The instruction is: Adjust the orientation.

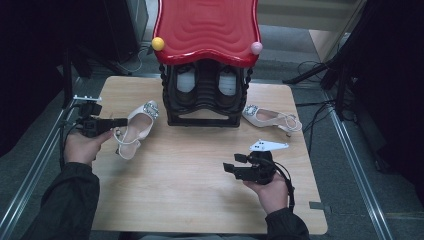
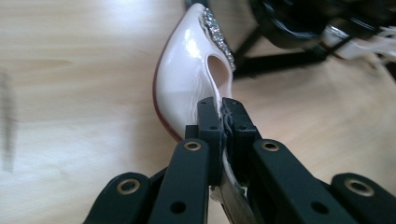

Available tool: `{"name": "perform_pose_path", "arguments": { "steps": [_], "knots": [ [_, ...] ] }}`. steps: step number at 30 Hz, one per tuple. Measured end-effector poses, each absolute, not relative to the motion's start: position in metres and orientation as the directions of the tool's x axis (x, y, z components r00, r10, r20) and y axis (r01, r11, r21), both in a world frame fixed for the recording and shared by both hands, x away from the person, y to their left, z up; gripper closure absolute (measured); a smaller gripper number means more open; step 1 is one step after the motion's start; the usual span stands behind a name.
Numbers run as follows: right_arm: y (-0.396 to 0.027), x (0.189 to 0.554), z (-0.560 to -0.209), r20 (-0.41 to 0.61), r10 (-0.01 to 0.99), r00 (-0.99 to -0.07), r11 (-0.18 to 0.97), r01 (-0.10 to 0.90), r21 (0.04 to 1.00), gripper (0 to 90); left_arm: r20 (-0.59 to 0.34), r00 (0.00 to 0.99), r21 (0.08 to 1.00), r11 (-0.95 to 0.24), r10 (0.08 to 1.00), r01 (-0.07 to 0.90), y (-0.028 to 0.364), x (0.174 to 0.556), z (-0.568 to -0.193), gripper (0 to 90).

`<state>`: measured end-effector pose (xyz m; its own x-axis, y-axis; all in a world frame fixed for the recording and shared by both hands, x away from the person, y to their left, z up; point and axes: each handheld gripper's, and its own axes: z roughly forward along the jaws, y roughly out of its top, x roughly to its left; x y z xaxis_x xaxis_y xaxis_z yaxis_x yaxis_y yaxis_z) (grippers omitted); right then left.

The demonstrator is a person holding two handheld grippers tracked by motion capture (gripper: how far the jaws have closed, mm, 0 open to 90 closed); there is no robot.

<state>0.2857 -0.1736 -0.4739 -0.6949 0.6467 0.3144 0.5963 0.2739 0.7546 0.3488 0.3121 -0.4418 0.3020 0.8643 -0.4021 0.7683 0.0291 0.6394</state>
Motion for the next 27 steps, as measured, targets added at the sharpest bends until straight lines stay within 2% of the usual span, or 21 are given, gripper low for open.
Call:
{"name": "perform_pose_path", "arguments": {
  "steps": [14,27],
  "knots": [
    [-0.165,0.292,-0.472,0.31,0.627,-0.715,0.289,0.582,0.76,40.2,-0.433,0.427,0.623,-0.079,0.794,0.778,0.258,0.309,-0.445,88.4],
    [-0.165,0.291,-0.472,0.31,0.63,-0.712,0.287,0.585,0.759,40.2,-0.473,0.546,0.611,-0.189,0.692,0.769,0.195,0.306,-0.454,88.3]
  ]
}}
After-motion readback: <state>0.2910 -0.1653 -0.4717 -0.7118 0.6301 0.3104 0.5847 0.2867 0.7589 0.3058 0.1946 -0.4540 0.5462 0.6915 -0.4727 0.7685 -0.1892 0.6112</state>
